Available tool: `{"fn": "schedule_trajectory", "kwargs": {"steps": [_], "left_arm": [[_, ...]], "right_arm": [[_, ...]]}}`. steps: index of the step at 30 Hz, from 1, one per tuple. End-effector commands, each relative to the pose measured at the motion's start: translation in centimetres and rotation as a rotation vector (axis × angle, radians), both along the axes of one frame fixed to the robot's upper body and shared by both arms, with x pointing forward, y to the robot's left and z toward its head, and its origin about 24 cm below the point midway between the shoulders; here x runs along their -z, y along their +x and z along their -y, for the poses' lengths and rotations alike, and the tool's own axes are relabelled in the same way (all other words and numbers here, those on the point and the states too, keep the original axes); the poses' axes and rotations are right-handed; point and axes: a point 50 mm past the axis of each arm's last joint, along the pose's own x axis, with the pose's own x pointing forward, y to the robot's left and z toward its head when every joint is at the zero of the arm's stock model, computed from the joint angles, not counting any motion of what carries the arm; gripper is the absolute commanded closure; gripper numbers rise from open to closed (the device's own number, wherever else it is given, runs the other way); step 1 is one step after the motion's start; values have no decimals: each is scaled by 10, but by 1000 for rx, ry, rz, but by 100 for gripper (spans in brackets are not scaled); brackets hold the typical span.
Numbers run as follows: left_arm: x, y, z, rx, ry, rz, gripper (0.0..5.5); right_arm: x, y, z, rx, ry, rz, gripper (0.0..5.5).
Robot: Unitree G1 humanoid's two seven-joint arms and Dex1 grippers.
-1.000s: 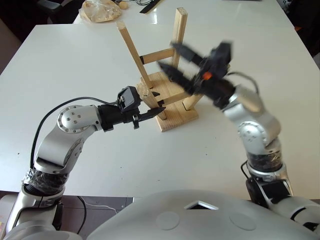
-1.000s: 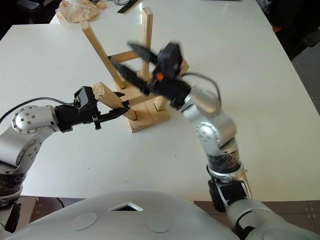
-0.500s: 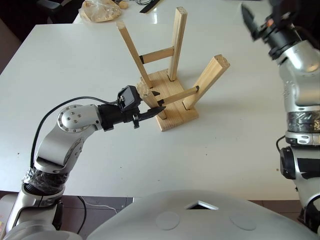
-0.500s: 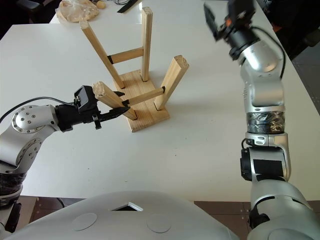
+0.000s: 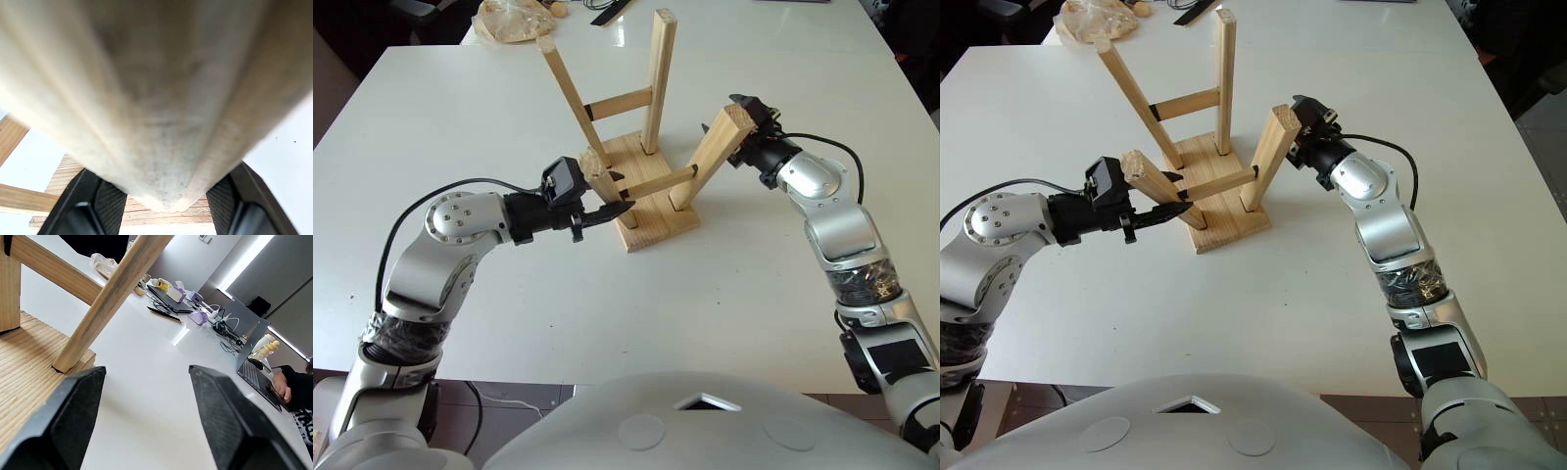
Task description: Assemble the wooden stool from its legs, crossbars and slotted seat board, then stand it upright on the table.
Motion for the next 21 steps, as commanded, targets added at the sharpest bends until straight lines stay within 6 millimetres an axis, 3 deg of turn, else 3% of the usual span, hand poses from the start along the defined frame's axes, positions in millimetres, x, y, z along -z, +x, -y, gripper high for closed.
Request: {"fn": "schedule_trajectory", "kwargs": {"steps": [1,4,7,9,11,13,14,16,18,19,21], "left_arm": [[33,3,5,-65,121,-94,346],[34,4,-6,-110,130,-94,346],[31,6,-11,-134,131,-84,346],[30,7,-12,-138,131,-78,346],[28,9,-12,-134,133,-73,346],[27,10,-12,-128,135,-71,346],[27,10,-13,-124,138,-71,346],[27,10,-11,-108,148,-73,346],[28,11,-8,-81,158,-81,346],[28,11,-7,-71,163,-84,346],[28,11,-4,-58,165,-86,346]], "right_arm": [[-22,-9,-23,-198,99,88,237],[-22,12,35,31,97,94,237],[-27,26,80,200,66,141,237],[-27,32,97,281,32,176,237],[-23,35,99,308,-20,199,237],[-14,36,82,271,-47,192,237],[-9,34,61,207,-30,177,237],[-8,17,1,-8,136,103,237],[-35,-24,-64,-332,430,-14,237],[-55,-44,-80,-479,542,-41,237],[-88,-67,-90,-659,652,-60,237]]}}
